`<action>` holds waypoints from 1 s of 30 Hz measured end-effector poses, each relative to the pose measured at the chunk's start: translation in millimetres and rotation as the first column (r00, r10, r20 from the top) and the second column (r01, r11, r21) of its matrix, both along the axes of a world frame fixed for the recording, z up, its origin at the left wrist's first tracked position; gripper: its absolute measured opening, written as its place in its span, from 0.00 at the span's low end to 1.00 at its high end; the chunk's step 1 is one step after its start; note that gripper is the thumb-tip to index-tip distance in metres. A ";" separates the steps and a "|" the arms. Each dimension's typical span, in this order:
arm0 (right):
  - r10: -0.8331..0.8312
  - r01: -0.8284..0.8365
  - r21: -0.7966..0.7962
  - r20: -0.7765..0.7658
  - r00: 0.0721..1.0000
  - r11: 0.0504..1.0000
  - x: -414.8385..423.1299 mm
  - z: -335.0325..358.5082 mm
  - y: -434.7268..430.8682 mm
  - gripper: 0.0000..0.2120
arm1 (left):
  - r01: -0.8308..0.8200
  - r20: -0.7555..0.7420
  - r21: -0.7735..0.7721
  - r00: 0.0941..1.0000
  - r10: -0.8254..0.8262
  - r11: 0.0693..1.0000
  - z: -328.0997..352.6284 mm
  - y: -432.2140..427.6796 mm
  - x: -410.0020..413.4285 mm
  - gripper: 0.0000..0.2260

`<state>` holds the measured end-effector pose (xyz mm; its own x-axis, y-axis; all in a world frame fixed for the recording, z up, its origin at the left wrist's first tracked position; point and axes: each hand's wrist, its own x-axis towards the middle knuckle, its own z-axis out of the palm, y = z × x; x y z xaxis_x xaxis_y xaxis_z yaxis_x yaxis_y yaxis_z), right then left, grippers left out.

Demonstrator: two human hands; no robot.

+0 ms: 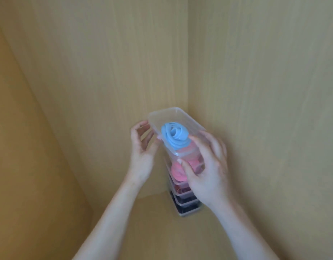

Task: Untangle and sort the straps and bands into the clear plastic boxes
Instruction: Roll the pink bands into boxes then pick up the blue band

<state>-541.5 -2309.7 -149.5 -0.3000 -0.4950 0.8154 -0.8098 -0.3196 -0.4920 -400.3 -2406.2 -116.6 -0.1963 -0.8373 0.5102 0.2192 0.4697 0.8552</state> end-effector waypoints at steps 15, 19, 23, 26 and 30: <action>-0.291 0.334 0.244 -0.196 0.936 0.910 -21.2 -11.7 -59.5 0.29 | 0.116 0.364 0.001 0.925 -0.109 0.993 -30.9 -43.9 -27.0 0.32; -0.308 0.374 0.292 -0.248 0.918 0.880 -20.9 -7.1 -65.2 0.30 | 0.114 0.424 0.008 0.899 -0.107 0.993 -35.8 -53.7 -29.3 0.38; -0.306 0.389 0.331 -0.277 0.911 0.860 -19.1 -1.9 -64.3 0.29 | 0.115 0.441 -0.004 0.892 -0.102 0.993 -36.9 -54.4 -32.5 0.37; -0.287 0.391 0.371 -0.305 0.908 0.842 -20.2 4.6 -59.6 0.30 | 0.108 0.440 0.003 0.893 -0.099 0.994 -35.2 -52.5 -33.4 0.37; -0.288 0.345 0.404 -0.198 0.937 0.847 -21.4 15.7 -46.1 0.32 | 0.126 0.423 0.003 0.899 -0.116 0.992 -33.2 -47.5 -34.8 0.36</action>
